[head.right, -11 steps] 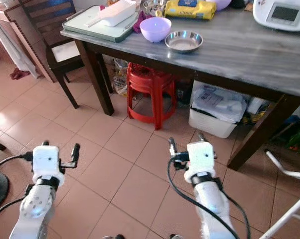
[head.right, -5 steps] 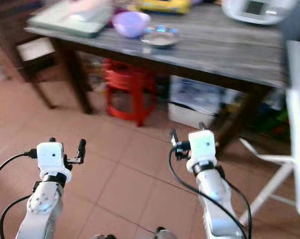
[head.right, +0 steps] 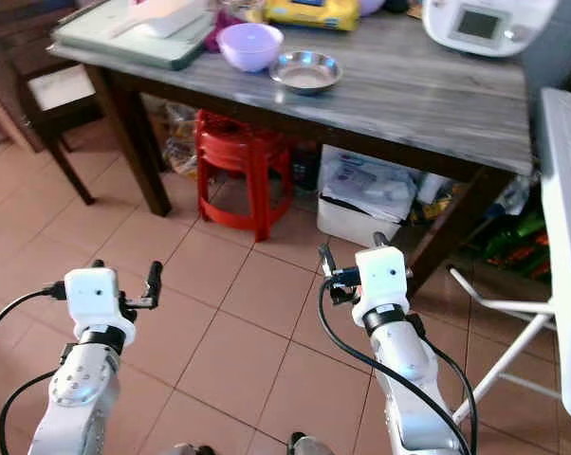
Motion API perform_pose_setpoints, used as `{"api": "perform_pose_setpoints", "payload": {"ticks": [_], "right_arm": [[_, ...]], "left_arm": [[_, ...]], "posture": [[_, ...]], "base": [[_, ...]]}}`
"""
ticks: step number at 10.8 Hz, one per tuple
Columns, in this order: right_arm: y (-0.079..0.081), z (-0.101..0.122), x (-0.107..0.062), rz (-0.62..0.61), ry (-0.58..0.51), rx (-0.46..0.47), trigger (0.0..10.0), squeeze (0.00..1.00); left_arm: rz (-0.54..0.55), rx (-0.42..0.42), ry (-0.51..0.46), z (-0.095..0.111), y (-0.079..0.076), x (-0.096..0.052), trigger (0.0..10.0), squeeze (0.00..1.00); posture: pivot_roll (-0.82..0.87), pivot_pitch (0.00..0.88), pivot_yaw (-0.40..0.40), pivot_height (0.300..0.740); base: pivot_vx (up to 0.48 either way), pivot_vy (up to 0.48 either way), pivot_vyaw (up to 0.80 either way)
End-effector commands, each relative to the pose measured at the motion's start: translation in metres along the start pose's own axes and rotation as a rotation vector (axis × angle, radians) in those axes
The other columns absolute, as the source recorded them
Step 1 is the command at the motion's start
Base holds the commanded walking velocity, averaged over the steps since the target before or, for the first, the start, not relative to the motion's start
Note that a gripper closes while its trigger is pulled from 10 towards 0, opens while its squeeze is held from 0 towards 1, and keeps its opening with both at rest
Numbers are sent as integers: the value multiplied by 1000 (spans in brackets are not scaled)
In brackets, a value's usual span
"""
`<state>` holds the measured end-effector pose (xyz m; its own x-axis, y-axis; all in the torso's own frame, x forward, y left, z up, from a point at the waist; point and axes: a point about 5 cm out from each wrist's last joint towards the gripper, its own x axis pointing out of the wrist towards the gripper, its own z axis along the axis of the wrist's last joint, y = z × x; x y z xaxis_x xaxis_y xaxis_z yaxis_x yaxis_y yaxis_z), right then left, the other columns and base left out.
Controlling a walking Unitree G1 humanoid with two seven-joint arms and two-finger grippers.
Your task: Setting the table
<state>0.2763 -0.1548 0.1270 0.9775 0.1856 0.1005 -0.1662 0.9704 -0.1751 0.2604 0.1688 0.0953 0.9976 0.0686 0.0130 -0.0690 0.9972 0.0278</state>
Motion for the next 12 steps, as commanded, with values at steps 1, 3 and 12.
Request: {"api": "perform_pose_setpoints", "payload": {"ticks": [1, 3, 12], "right_arm": [[0, -1, -3, 2, 9, 3, 10000, 0], [-1, 3, -5, -6, 3, -5, 10000, 0], [-12, 5, -2, -8, 19, -43, 10000, 0]], "left_arm": [[-15, -9, -2, 1, -3, -2, 10000, 0], [-44, -38, -23, 8, -12, 3, 10000, 0], [-57, -60, -26, 8, -17, 13, 10000, 0]], "posture": [[-41, 196, -18, 740], [-58, 206, -19, 740], [-89, 185, -52, 740]], "base": [[0, 0, 0], [0, 0, 0], [0, -180, -140]]}}
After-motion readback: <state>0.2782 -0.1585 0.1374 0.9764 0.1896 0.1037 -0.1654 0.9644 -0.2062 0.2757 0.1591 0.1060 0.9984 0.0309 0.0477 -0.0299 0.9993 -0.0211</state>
